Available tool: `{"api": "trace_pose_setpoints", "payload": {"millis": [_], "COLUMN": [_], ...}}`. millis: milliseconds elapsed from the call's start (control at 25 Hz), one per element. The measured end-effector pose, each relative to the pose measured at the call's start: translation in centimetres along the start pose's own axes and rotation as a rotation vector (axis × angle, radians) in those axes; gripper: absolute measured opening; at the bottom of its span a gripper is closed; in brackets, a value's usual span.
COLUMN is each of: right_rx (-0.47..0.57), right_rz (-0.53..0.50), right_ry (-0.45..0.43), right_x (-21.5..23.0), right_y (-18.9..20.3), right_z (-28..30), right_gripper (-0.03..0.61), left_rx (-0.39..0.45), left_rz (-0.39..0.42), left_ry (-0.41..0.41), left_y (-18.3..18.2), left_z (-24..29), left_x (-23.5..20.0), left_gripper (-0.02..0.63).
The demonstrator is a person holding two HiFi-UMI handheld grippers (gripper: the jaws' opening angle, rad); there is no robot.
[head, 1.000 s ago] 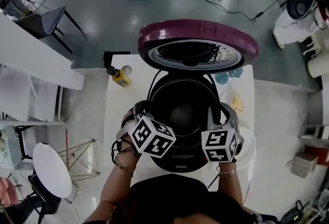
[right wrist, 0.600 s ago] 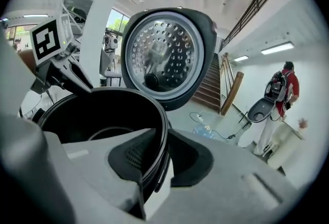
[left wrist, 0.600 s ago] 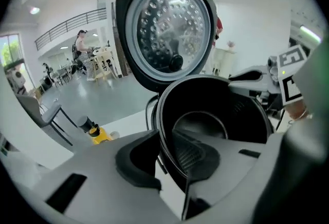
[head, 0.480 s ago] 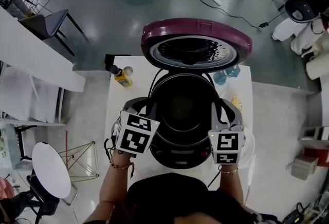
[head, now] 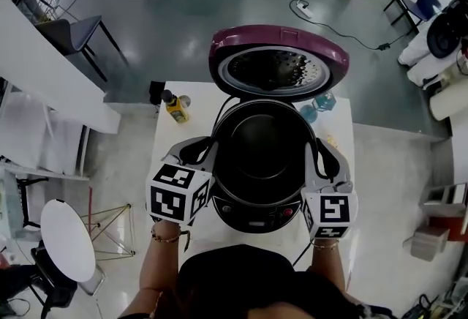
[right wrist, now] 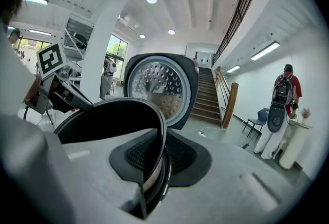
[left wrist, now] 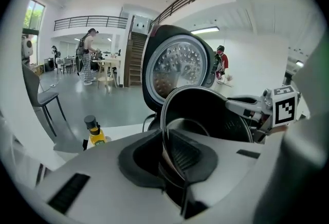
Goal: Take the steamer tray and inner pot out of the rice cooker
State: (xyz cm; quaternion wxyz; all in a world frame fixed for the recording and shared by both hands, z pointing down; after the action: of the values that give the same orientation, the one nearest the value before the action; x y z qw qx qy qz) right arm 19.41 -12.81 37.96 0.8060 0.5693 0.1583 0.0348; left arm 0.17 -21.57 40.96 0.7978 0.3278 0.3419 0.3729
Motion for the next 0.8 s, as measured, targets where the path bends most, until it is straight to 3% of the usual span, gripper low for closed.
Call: {"api": "trace_pose_setpoints", "payload": {"millis": [280,800], "right_rx": [0.084,0.259], "right_rz": [0.003,0.009], "right_ry": [0.004,-0.121], "right_x": [-0.2,-4.5], "right_y": [-2.0,-8.9], "right_z": [-2.2,-5.7], "right_gripper": [0.054,0.052], "left_rx": [0.07,0.232], "left_rz": [0.024,0.056], "left_ry": [-0.011,-0.129], "left_y": [-0.6,-2.6], "left_z": [-2.8,-12.3], "left_x": [1.0,1.5], "left_gripper": [0.038,0.037]}}
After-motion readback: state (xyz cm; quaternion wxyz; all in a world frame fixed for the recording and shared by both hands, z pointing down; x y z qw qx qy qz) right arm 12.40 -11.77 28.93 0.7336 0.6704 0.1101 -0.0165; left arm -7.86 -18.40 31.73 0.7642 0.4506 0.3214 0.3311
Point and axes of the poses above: the fingertips, and each gripper's own axes: z forward along the fingers, x to its right, y out of its underside, the point moved 1 cm from there along -z, backward along the fingers, and after that the axes turned 12 degrees about y, right-handed, at the moved point
